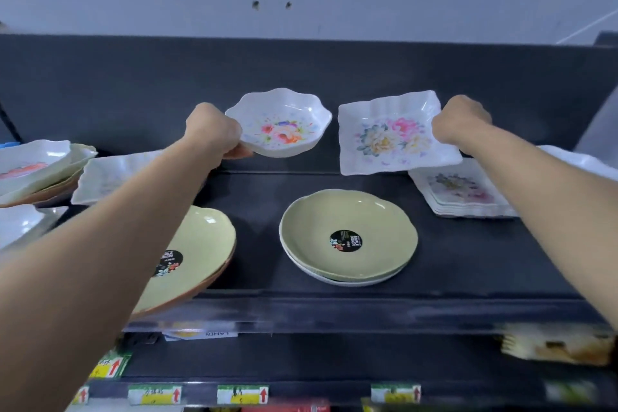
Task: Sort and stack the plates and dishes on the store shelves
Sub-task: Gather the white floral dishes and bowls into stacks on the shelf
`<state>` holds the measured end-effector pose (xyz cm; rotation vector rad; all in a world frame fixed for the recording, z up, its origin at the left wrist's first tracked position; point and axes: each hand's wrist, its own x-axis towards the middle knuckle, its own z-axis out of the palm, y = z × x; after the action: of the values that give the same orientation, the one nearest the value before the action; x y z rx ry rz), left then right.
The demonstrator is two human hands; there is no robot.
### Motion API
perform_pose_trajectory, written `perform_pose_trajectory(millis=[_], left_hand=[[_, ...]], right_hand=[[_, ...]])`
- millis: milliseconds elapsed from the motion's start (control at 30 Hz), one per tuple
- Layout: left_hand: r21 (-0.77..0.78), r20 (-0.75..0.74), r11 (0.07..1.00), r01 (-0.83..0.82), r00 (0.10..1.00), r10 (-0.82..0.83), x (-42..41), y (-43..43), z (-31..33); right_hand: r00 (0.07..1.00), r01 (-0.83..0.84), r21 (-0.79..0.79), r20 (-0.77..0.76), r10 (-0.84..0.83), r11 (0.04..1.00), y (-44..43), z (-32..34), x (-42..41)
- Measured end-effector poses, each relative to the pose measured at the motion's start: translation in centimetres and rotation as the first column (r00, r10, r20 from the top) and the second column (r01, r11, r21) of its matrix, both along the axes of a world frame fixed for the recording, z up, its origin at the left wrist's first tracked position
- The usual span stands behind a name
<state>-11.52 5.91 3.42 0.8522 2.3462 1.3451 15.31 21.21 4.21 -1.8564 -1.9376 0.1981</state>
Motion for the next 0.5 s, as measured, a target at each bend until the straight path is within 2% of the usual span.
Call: perform_pose_trajectory(millis=[233,500], left_hand=[[0.018,0.002,0.991,0.136,0.991,-0.136,5.6,4.7,-0.6],[0.024,0.013,0.978,0.207,0.978,-0.207,10.6,7.8,-1.1]], right_hand=[[0.989,0.140,-0.020,0.053,-0.139,0.990,1.6,0.2,7.9],[0.982,0.167,-0.089,0.109,-0.157,0.982,3.7,-1.2,12.7]])
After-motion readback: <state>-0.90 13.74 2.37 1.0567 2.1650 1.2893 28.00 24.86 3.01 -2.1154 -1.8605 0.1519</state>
